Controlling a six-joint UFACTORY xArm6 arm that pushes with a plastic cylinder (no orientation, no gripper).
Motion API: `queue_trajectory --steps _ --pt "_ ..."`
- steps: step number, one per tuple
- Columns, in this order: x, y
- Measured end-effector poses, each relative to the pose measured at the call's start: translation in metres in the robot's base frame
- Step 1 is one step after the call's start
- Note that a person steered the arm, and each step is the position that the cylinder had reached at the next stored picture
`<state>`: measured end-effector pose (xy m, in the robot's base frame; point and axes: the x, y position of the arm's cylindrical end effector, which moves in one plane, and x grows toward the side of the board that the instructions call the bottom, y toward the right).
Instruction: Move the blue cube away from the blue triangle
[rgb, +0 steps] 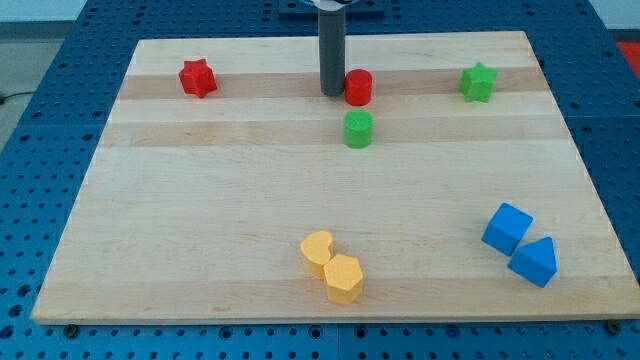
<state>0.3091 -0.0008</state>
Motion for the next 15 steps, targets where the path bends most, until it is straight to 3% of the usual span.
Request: queue_trajectory --steps 2,4,8,9,11,12,13,15 --pt "0.024 -0.036" --pt "0.124 -0.019" --pt "0.165 0.284" --pt "0.214 0.259" --pt "0.207 0.187" --pt "0.219 0.190" --pt "0.238 0.234" --pt "0.247 0.132"
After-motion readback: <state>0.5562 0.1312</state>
